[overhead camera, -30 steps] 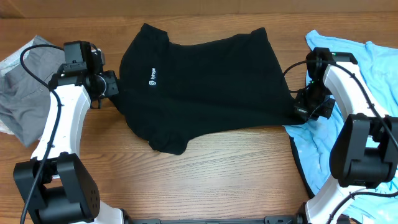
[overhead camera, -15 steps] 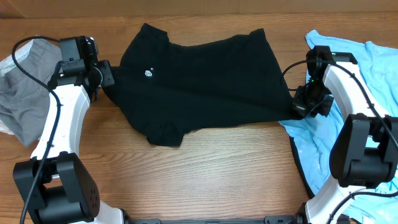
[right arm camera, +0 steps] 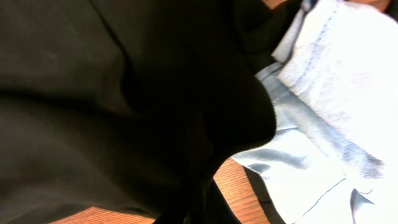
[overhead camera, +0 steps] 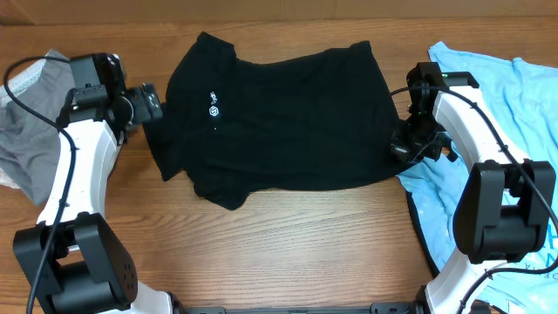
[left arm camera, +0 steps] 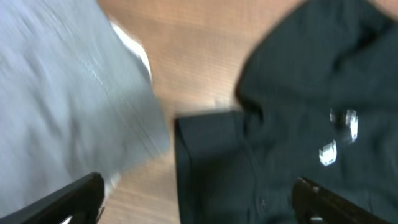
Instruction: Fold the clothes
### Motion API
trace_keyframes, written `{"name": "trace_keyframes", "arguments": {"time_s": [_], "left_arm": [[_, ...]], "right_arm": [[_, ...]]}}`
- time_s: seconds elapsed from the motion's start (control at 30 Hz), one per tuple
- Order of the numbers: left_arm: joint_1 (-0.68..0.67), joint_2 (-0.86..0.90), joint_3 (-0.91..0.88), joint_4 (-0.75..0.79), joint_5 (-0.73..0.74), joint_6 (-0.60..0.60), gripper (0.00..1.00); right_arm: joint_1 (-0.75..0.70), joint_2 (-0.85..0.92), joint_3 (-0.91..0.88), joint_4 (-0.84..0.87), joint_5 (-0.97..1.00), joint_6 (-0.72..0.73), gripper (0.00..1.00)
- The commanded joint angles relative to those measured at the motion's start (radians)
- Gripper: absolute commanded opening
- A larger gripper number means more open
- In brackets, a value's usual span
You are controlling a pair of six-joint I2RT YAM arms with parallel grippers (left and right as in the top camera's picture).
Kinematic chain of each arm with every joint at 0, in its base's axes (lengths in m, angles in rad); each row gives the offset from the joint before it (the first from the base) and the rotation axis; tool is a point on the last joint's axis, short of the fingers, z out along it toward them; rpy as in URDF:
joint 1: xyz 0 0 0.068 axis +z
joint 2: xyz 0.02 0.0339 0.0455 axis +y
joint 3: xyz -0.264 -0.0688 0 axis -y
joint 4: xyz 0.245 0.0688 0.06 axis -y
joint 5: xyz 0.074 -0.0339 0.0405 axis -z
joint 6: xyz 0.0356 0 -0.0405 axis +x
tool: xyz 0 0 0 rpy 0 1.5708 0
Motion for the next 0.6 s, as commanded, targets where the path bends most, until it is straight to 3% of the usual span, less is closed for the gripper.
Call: {"name": "trace_keyframes", "arguments": {"time_s": [0.0, 0.1, 0.2, 0.23, 0.33, 0.57], "left_arm": [[-0.004, 0.005, 0.007, -0.157, 0.125, -0.069, 1.00], [-0.016, 0.005, 0.007, -0.332, 0.251, -0.083, 1.00], [-0.055, 0.005, -0.011, -0.443, 0.270, -0.082, 0.98], [-0.070, 0.005, -0.020, -0.449, 0.268, -0.077, 0.95], [-0.140, 0.006, -0.064, -0.440, 0.264, -0.037, 0.76], [-0.240, 0.006, -0.143, -0.401, 0.111, -0.045, 0.75]], "right_arm": [[-0.008, -0.023, 0.000, -0.004, 0.059, 0.000, 0.04], [-0.015, -0.023, 0.000, -0.008, 0.084, -0.003, 0.04], [-0.016, -0.023, 0.000, -0.008, 0.084, -0.003, 0.04], [-0.016, -0.023, 0.000, -0.008, 0.084, -0.003, 0.04], [-0.016, -0.023, 0.000, -0.007, 0.085, -0.005, 0.04], [-0.016, -0.023, 0.000, -0.012, 0.084, -0.026, 0.04]]}}
